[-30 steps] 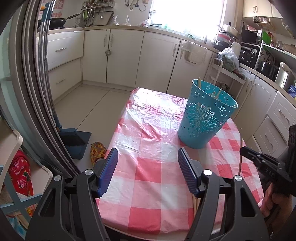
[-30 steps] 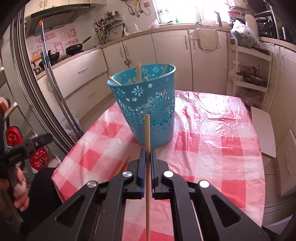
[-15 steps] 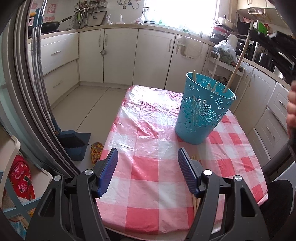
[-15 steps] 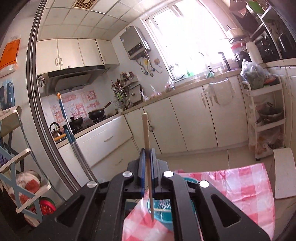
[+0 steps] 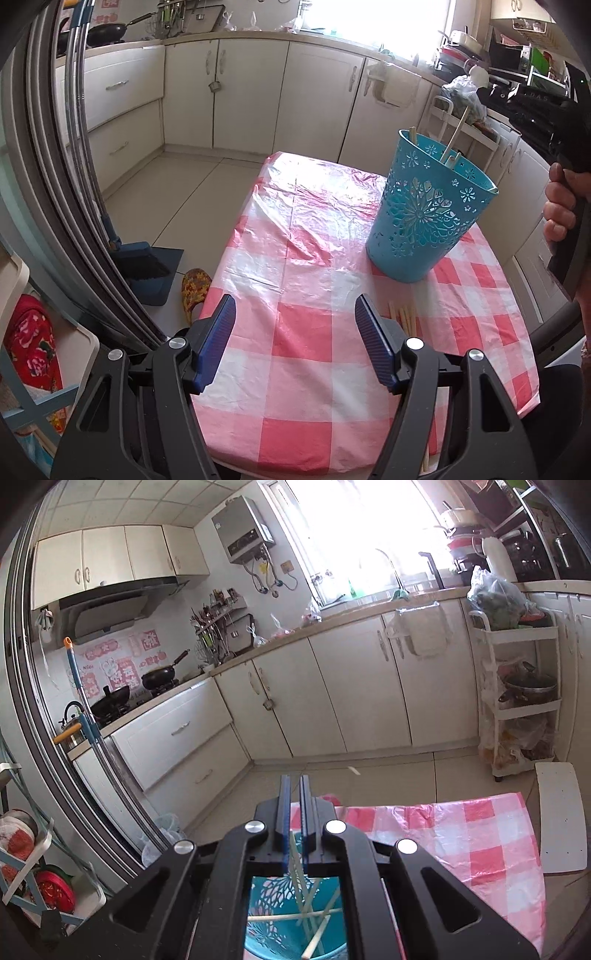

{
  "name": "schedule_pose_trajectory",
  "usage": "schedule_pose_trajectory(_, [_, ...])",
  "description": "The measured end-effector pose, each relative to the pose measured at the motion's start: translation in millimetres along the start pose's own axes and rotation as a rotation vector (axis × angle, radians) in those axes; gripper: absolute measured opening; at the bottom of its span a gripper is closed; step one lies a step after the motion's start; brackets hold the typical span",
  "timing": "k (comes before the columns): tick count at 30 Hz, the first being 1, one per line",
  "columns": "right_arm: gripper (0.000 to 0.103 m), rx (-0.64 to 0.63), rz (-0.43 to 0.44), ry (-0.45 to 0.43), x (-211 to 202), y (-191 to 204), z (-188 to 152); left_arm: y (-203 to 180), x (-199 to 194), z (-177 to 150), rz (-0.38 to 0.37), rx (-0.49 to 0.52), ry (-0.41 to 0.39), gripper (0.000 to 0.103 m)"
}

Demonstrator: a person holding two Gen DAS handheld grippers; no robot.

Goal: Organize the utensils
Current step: 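Lower the chopstick into the basket and open the right tool, then move the right tool back to the pile and grasp a chopstick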

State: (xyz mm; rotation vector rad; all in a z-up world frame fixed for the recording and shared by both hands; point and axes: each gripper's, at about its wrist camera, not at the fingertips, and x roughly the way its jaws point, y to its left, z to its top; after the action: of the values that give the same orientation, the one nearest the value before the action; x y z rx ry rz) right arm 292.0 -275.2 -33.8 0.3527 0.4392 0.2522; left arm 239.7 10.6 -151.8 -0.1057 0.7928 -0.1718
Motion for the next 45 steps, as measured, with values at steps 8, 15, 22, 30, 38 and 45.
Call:
schedule_pose_trajectory(8, [0.005, 0.007, -0.006, 0.086, -1, 3, -17, -7, -9, 4, 0.018, 0.027, -0.014, 0.066])
schedule_pose_trajectory(15, [0.005, -0.027, -0.012, 0.109, -40, 20, -42, -10, -26, 4, 0.038, 0.034, -0.038, 0.075])
schedule_pose_trajectory(22, [0.019, -0.053, -0.033, 0.121, -82, 39, -77, -12, -46, 0, 0.053, 0.047, -0.047, 0.085])
schedule_pose_trajectory(30, [0.039, -0.035, -0.048, 0.121, -113, 51, -100, -13, -79, -4, 0.053, 0.057, -0.082, 0.094])
schedule_pose_trajectory(38, [0.041, -0.05, -0.096, 0.234, -106, 54, -145, -13, -92, -15, 0.054, 0.072, -0.09, 0.095])
schedule_pose_trajectory(45, [0.026, -0.013, -0.121, 0.423, -67, 40, -196, 8, -80, -29, 0.072, 0.023, -0.031, 0.095])
